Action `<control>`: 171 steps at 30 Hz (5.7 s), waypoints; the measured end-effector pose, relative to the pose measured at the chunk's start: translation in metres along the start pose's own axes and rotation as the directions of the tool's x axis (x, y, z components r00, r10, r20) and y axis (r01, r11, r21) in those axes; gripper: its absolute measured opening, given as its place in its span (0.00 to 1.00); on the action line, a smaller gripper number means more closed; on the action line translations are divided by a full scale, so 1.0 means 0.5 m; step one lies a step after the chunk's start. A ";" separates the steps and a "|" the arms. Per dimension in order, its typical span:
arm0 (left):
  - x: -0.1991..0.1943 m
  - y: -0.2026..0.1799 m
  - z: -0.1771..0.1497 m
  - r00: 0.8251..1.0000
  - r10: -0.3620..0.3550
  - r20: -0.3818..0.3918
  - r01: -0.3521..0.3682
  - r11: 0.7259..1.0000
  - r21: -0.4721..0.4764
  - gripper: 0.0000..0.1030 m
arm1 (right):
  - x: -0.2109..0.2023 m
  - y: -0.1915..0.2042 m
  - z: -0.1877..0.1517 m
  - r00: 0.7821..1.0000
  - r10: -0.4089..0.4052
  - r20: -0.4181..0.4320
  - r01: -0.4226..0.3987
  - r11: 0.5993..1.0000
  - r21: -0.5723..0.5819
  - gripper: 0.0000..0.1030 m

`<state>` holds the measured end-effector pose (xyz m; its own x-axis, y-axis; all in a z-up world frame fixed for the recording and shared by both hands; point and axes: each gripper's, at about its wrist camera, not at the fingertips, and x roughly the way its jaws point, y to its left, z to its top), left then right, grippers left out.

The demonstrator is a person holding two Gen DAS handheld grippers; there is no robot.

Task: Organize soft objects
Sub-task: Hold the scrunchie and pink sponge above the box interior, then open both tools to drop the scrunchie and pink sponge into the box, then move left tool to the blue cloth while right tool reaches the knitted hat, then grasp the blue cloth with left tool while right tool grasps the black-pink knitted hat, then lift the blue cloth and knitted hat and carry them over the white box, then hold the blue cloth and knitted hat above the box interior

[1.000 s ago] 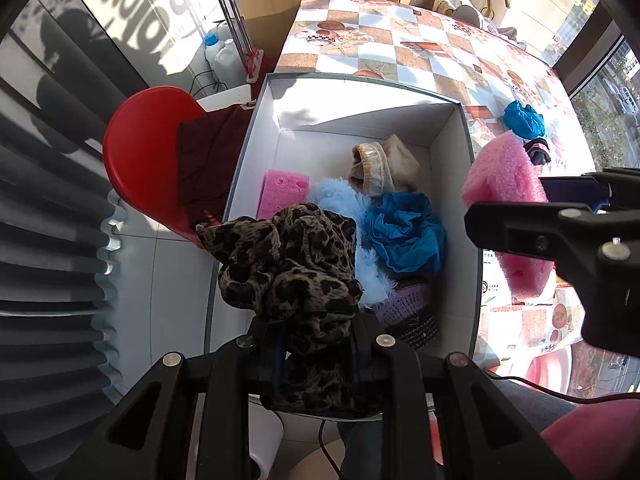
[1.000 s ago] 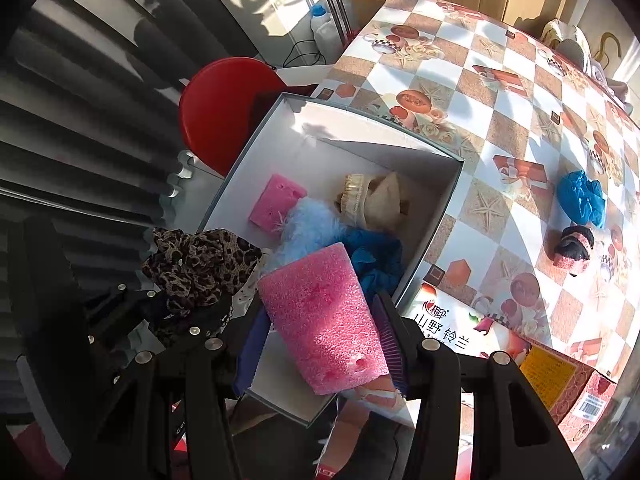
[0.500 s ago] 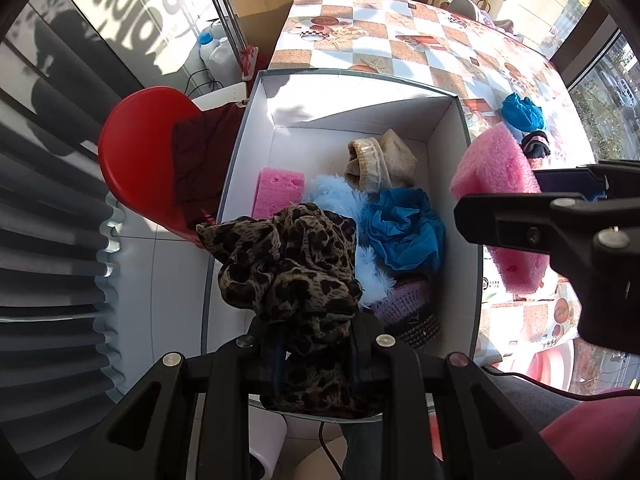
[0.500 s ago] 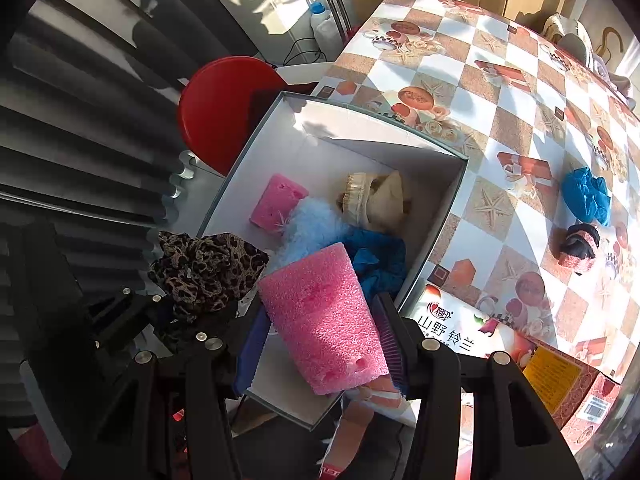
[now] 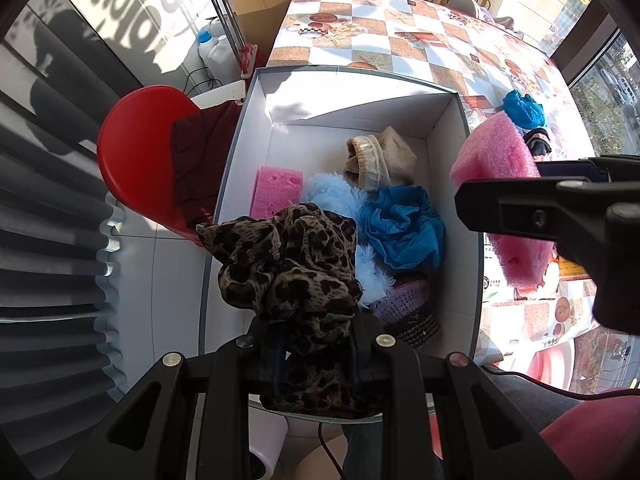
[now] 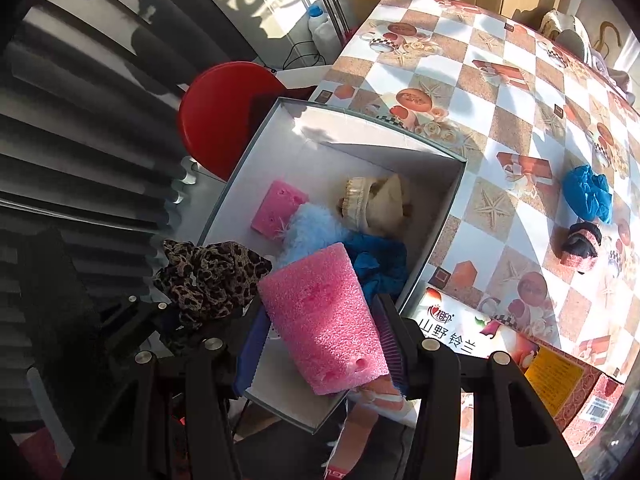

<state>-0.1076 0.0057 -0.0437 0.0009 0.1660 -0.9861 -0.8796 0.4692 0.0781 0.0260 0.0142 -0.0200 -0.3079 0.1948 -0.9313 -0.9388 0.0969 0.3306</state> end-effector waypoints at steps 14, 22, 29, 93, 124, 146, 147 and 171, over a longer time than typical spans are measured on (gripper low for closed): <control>0.005 0.002 -0.002 1.000 -0.001 -0.010 0.001 1.000 -0.002 0.25 | 0.003 -0.005 -0.002 1.000 0.022 -0.001 -0.022 1.000 0.022 0.52; 0.007 0.002 -0.003 1.000 -0.001 -0.012 0.001 1.000 -0.003 0.25 | 0.001 -0.006 0.001 1.000 0.029 0.003 -0.029 0.999 0.025 0.52; 0.005 0.004 -0.005 1.000 -0.017 0.000 0.017 1.000 -0.016 0.26 | 0.000 -0.004 0.008 0.999 0.037 0.012 -0.038 0.999 0.026 0.52; 0.237 -0.680 0.552 0.976 -0.194 -0.104 0.213 0.948 0.237 1.00 | -0.012 -0.793 -0.128 0.996 0.024 -0.090 0.020 0.889 0.458 0.36; 0.094 -0.590 0.366 0.982 -0.188 -0.012 0.174 0.882 0.437 0.23 | -0.114 -0.747 -0.337 0.988 -0.153 -0.032 0.134 0.721 0.680 0.36; -0.079 -0.318 0.081 0.973 -0.217 0.075 0.161 0.878 0.450 0.23 | -0.110 -0.415 -0.430 0.982 -0.174 -0.068 0.182 0.810 0.557 0.36; -0.081 -0.300 0.078 0.974 -0.213 0.081 0.158 0.887 0.434 0.23 | -0.114 -0.397 -0.416 0.982 -0.181 -0.057 0.183 0.827 0.532 0.36; -0.058 -0.006 0.017 0.993 -0.015 0.113 0.015 1.000 0.000 0.23 | -0.078 -0.045 -0.052 0.995 -0.068 0.070 0.067 0.998 0.023 0.36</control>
<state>-0.1008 0.0068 -0.0143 0.0679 0.2557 -0.9644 -0.8793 0.4720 0.0633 0.0549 -0.0211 0.0048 -0.2316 0.2561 -0.9385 -0.9535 0.1317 0.2712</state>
